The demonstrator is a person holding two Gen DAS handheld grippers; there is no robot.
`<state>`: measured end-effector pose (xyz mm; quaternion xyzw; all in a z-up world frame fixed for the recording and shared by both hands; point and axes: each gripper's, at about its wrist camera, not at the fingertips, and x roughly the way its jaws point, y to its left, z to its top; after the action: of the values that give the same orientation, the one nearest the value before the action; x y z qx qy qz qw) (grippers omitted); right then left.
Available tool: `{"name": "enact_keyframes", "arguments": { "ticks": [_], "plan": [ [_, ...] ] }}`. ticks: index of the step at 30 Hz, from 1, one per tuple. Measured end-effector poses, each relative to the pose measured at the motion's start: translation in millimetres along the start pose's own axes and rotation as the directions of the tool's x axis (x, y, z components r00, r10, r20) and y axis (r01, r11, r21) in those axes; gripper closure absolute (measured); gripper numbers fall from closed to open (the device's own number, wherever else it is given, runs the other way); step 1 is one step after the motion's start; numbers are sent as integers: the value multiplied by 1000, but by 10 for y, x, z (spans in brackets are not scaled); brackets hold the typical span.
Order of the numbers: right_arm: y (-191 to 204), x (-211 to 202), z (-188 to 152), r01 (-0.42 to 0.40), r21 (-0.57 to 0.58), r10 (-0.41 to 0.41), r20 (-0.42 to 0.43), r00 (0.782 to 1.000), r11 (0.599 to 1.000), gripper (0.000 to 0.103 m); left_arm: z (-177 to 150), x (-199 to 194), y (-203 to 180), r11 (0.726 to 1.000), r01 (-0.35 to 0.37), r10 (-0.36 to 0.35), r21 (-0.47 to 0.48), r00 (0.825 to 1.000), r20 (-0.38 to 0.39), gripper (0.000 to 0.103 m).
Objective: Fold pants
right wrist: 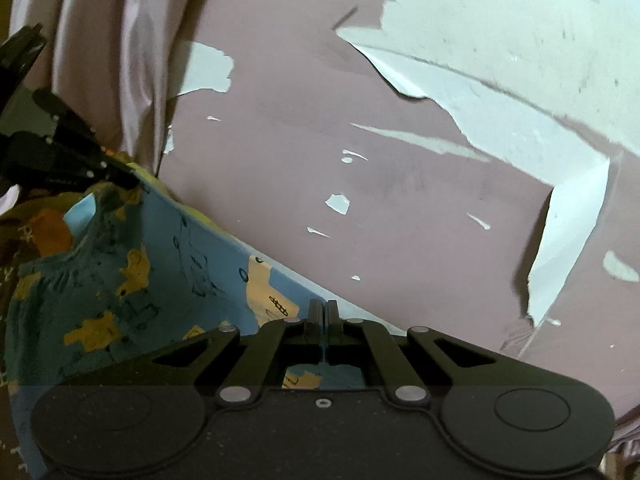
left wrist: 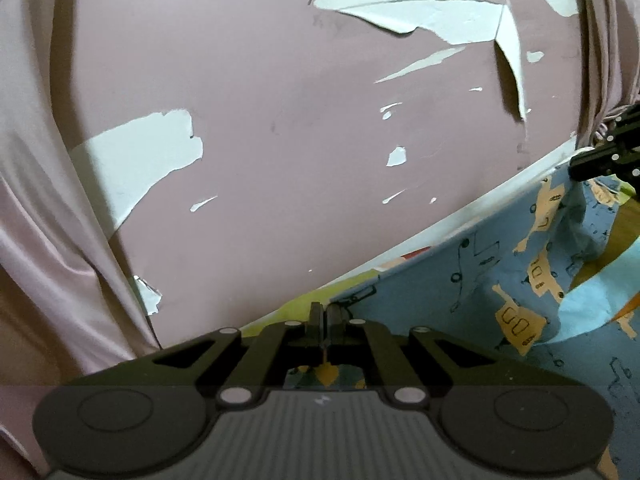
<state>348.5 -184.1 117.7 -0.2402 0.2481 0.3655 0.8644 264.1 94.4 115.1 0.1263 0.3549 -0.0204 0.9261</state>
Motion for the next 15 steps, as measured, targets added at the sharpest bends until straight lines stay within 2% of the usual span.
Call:
{"name": "enact_keyframes", "arguments": {
  "ticks": [7,11,15],
  "plan": [
    [122,-252,-19,-24,-33,25,12,1000,999,103,-82,-142,5,1000,17,-17,5,1000,2,102],
    [215,-445,-143,-44,-34,45,25,999,998,103,-197,-291,-25,999,42,-42,-5,999,6,102],
    [331,-597,-331,-75,-26,75,20,997,997,103,-360,-433,-173,994,45,-48,97,998,29,102]
  ]
}}
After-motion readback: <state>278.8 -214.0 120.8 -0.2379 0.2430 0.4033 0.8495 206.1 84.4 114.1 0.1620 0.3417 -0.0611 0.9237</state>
